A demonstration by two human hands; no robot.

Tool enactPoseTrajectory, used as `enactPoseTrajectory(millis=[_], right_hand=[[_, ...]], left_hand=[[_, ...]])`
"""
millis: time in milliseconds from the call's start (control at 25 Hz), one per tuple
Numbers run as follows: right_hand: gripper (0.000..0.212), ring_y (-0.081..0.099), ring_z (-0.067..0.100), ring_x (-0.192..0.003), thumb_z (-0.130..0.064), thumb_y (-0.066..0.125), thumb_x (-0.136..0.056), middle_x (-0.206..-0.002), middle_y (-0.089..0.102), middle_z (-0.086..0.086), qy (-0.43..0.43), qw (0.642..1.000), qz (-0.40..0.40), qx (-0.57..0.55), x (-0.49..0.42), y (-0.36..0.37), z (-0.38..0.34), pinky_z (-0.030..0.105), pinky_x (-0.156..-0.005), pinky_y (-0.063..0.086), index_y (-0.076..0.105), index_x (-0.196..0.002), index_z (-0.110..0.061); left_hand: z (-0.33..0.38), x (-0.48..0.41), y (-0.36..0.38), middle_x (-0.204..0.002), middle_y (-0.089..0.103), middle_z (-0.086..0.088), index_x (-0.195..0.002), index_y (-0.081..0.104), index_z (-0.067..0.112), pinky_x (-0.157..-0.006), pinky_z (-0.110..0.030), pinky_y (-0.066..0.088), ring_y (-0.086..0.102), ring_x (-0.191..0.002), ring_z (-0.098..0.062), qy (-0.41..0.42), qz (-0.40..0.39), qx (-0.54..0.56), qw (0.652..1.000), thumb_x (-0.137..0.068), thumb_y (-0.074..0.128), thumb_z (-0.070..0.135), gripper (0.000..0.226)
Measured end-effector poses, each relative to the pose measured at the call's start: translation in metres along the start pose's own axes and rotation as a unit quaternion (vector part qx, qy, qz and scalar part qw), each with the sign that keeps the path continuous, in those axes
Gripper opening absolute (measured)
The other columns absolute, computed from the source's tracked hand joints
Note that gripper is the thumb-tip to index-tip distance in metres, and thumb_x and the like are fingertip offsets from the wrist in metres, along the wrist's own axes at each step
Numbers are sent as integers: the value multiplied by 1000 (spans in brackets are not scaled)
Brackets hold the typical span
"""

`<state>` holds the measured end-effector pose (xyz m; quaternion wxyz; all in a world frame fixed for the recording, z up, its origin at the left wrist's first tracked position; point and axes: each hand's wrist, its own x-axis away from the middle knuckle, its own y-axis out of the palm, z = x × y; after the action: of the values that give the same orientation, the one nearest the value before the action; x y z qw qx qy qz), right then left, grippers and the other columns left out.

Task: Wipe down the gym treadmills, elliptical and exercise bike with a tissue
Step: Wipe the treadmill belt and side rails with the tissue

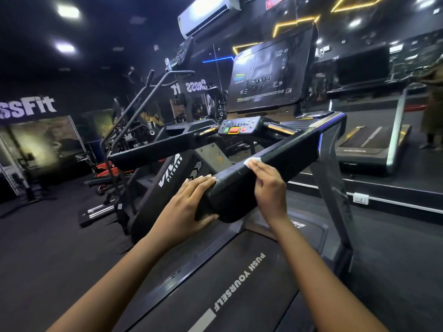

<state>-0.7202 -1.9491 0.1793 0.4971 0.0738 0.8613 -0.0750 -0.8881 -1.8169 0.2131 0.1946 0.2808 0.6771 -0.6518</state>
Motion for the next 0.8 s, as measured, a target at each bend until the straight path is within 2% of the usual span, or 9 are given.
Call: enactPoseTrajectory(millis=[80,160,200,280,400,520,640,720,800], right_hand=[[42,64,26,-100,10,46,-76,-108,69,10,49,999,6,-13,-2,-8,2,19,-98,38,70,-107,-3],[44,62,17,-107,12,48,-75,-111,68,6,89,993,36,-62,21,-13,-17,19,-101,39,69,-109,-5],[43,60,11,-110,11,49,-76,-114,66,3,105,989,49,-94,40,-12,-35,18,-102,39,69,-111,-7],[48,53,4,-117,11,49,-77,-121,62,0,135,980,55,-133,79,0,-73,19,-104,37,65,-118,-8],[46,43,10,-129,1,40,-86,-134,53,4,127,983,67,-119,108,22,-88,22,-108,33,55,-128,-7],[43,44,13,-128,-9,36,-90,-135,51,5,133,982,90,-98,108,30,-75,23,-108,34,54,-129,-4],[46,49,17,-124,2,37,-85,-131,54,3,202,968,120,-84,111,33,-48,28,-104,38,52,-129,-4],[50,55,25,-120,11,41,-80,-128,56,6,258,952,140,-87,104,31,-32,22,-103,37,52,-127,-2],[50,56,24,-118,11,44,-79,-126,58,5,240,954,154,-90,96,27,-40,18,-103,37,55,-125,-5]], left_hand=[[6,-4,-9,-141,45,7,-141,41,22,-110,-40,35,36,-127,-2,-35,-21,21,999,-78,48,63,75],[12,-14,-15,-139,41,17,-143,36,33,-103,-27,35,37,-121,4,-89,-47,64,993,-76,39,71,76],[13,-21,-15,-140,40,18,-144,32,38,-100,-25,35,38,-122,3,-108,-60,82,989,-76,34,73,77],[12,-32,-10,-142,40,15,-145,29,42,-101,-24,33,40,-127,-3,-116,-85,92,985,-75,27,77,78],[11,-33,-1,-143,42,7,-144,35,38,-102,-18,25,38,-130,-10,-98,-96,74,988,-74,23,80,83],[11,-31,-1,-144,41,6,-143,37,36,-101,-17,23,38,-130,-13,-100,-90,59,989,-75,24,74,79],[13,-31,-2,-144,40,6,-144,36,36,-101,-21,24,37,-130,-15,-107,-94,52,988,-73,25,76,82],[14,-31,-1,-144,40,6,-144,36,36,-102,-24,26,37,-130,-16,-109,-95,54,988,-72,25,77,83],[14,-30,0,-142,42,5,-143,38,35,-104,-26,28,39,-129,-16,-110,-89,57,988,-73,26,76,83]])
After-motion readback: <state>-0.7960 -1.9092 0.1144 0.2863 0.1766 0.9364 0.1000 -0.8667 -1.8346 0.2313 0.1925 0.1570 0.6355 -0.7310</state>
